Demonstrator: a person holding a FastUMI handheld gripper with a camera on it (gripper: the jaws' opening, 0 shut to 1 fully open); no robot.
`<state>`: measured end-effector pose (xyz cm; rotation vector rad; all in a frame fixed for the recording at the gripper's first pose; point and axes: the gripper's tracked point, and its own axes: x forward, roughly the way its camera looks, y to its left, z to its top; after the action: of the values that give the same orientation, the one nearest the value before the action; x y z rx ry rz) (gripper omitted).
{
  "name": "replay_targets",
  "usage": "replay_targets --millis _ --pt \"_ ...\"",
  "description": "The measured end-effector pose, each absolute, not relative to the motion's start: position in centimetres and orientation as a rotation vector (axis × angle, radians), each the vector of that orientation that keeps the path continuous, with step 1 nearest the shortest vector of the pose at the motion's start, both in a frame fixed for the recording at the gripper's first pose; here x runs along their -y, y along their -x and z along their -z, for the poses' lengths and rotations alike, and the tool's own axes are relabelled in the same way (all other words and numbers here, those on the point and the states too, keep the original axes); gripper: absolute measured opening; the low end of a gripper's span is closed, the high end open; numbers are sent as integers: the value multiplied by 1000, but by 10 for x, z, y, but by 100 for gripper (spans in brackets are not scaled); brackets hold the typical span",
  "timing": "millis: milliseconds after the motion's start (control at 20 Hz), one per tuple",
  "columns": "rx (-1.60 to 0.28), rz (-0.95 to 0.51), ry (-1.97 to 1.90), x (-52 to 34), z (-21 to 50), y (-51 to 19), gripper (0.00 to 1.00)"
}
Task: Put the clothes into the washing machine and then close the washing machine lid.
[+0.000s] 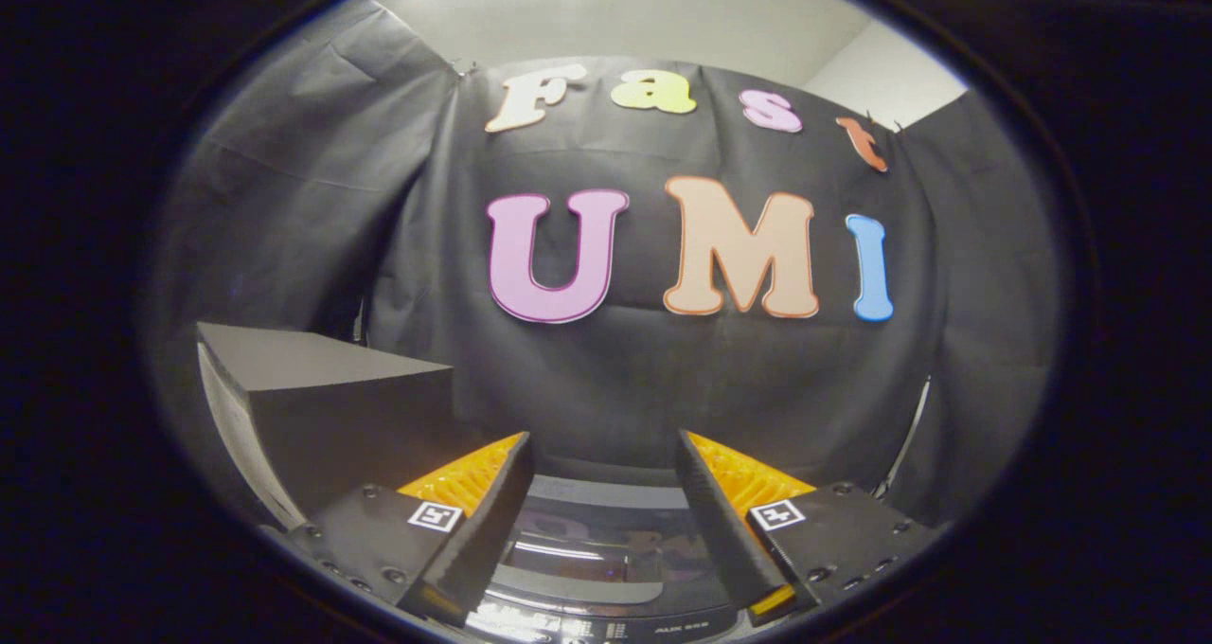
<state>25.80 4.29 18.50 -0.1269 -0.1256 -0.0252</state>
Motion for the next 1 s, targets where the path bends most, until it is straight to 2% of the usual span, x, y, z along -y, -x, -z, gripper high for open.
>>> replay_targets --millis 350,600,1000 --pt "100 -14 117 -32 -136 -212 97" --pt "186 -89 133 -33 -110 -176 96" --pt "106 -157 83 -31 -23 -126 96"
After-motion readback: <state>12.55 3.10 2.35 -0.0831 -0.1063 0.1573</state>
